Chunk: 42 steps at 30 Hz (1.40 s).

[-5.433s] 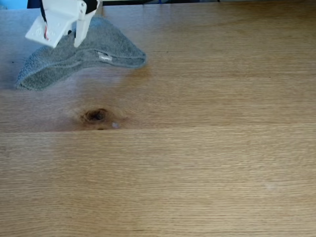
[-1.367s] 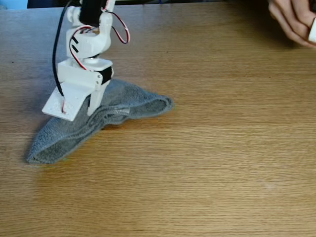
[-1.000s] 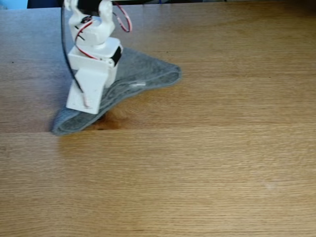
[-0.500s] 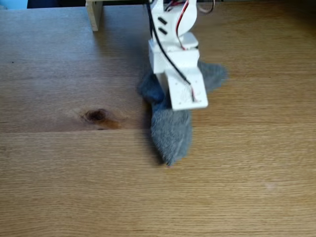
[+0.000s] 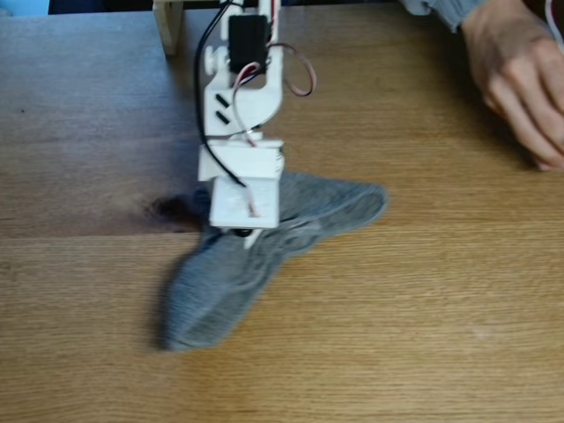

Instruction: Clean the area in front of the robot

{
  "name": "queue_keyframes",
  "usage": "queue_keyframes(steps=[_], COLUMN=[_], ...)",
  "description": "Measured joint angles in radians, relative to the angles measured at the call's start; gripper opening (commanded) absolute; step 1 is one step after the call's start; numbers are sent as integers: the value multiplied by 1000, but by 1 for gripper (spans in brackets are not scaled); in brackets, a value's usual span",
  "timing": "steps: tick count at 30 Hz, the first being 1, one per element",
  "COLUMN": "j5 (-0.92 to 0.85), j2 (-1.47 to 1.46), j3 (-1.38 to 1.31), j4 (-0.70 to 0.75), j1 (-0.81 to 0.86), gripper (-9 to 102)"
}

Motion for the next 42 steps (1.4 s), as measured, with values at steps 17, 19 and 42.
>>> queue_keyframes(steps=[17, 19, 42], j5=[-101, -130, -537], j2=[146, 209, 896], j3=[-2, 3, 724], j4=[525, 591, 716], j1=[371, 377, 828], gripper=[0, 0, 0])
